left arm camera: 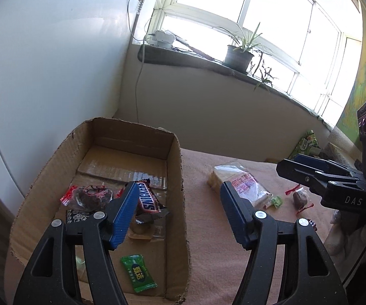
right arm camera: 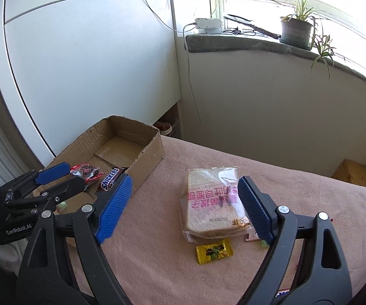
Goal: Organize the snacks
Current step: 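Move both grippers back to the snacks, right toward the second Snickers bar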
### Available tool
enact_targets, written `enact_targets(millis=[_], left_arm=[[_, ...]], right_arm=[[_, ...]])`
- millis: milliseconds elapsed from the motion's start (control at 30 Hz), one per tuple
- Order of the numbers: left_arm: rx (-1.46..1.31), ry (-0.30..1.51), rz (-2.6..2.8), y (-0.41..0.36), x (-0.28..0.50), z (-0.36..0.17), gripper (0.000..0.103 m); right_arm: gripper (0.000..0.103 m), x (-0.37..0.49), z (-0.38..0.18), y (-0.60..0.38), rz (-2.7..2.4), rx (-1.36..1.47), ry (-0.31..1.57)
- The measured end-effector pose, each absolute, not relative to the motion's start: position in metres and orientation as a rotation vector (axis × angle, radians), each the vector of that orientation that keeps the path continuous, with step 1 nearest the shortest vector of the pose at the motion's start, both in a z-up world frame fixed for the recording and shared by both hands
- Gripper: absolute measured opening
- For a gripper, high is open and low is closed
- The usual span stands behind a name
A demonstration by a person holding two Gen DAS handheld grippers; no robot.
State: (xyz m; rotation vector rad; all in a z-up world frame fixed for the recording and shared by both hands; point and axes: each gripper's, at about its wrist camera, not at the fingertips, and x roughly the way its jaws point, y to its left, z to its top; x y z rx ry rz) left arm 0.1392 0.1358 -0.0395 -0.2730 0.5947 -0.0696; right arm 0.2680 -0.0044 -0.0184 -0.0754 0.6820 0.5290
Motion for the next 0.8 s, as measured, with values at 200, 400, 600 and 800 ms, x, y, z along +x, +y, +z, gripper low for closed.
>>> enact_targets(millis=[200,400,600,800], left_arm=[[-0.267,0.634,-0.162,0.106,0.147,-0.044,0.066],[-0.251,0.698,-0.261,0.071,0.155,-0.054,0.066],[-0.202,0.776,-0.357,0.034,0.162,-0.069,0.062],[-0.185,0.863,-0.430,0.014,0.173,-0.086,0.051]], right_arm=[[0.087,0.244,-0.027,-0.069,0.433,-0.045,0.699],[0.087,0.223,-0.046,-0.131,0.335,0.010,0.741],[0.087,0.207,-0.078,-0.168,0.275,0.063,0.837],[0.086,0.195,-0.105,-0.181,0.315,0.137,0.925]])
